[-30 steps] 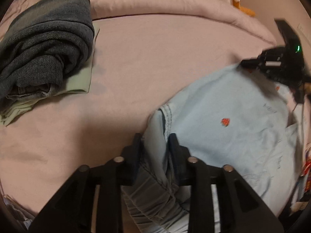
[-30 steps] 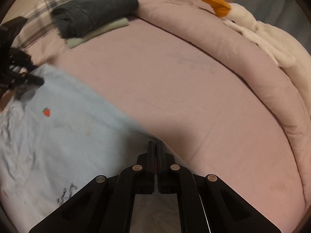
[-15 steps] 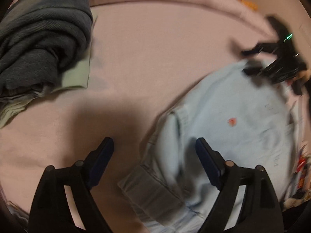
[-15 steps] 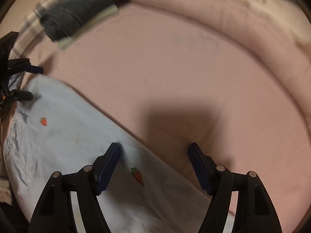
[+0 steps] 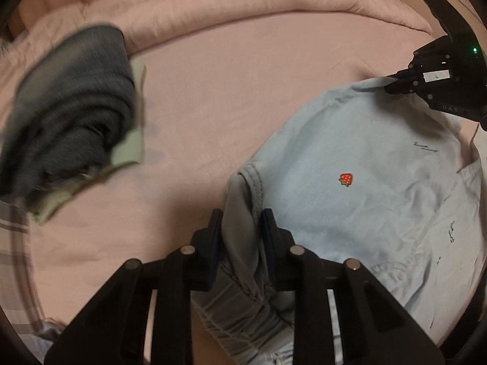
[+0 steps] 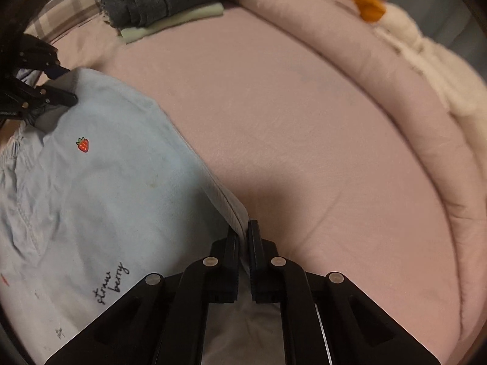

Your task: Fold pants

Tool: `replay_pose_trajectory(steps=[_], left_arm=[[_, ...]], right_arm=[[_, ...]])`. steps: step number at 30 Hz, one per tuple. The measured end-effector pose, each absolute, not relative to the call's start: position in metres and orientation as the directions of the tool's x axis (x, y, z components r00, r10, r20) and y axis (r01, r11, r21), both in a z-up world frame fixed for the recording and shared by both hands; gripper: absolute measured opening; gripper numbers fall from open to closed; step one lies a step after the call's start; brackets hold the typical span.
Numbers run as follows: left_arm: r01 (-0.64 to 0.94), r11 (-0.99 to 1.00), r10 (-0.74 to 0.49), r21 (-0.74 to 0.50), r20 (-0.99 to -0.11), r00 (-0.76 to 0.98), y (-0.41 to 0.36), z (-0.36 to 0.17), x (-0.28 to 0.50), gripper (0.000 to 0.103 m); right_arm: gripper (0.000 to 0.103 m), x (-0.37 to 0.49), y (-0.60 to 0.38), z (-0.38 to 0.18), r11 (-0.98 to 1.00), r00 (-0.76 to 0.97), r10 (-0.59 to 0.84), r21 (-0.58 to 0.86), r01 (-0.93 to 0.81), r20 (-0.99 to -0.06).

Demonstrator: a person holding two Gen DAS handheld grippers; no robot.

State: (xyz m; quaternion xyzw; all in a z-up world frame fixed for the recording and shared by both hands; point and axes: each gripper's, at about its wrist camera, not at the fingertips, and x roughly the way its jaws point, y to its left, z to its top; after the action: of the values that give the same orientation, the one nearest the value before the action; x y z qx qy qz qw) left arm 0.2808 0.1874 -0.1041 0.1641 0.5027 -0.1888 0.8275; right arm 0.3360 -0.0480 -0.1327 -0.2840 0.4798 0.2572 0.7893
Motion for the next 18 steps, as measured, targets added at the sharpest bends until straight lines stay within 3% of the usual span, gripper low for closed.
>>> replay_pose_trajectory(steps=[5,12,18], left_arm=[[0.484,0.849,-0.107,0.215,-0.826,0.554,0.178,-0.079,0.239,0.024],[0.511,0.756,-0.136,0.409,-0.665,0.734,0.161,-0.037,0.138,0.024],[0.553,0.673,-0.126,0.491,-0.66,0.74,0.153,-0.066,0.061,0.024]], right_arm=[[0.005,0.288,-0.061,-0.086,0.723,0.56,0.15,-0.296,-0.624,-0.815],[0.005,0.185,-0.084,-0.029,0.708,0.711,0.174,-0.415,-0.571,-0.682],[0.005,0.095,-0.081,-0.031,0.663,0.714,0.194,-0.446,-0.601,-0.673]])
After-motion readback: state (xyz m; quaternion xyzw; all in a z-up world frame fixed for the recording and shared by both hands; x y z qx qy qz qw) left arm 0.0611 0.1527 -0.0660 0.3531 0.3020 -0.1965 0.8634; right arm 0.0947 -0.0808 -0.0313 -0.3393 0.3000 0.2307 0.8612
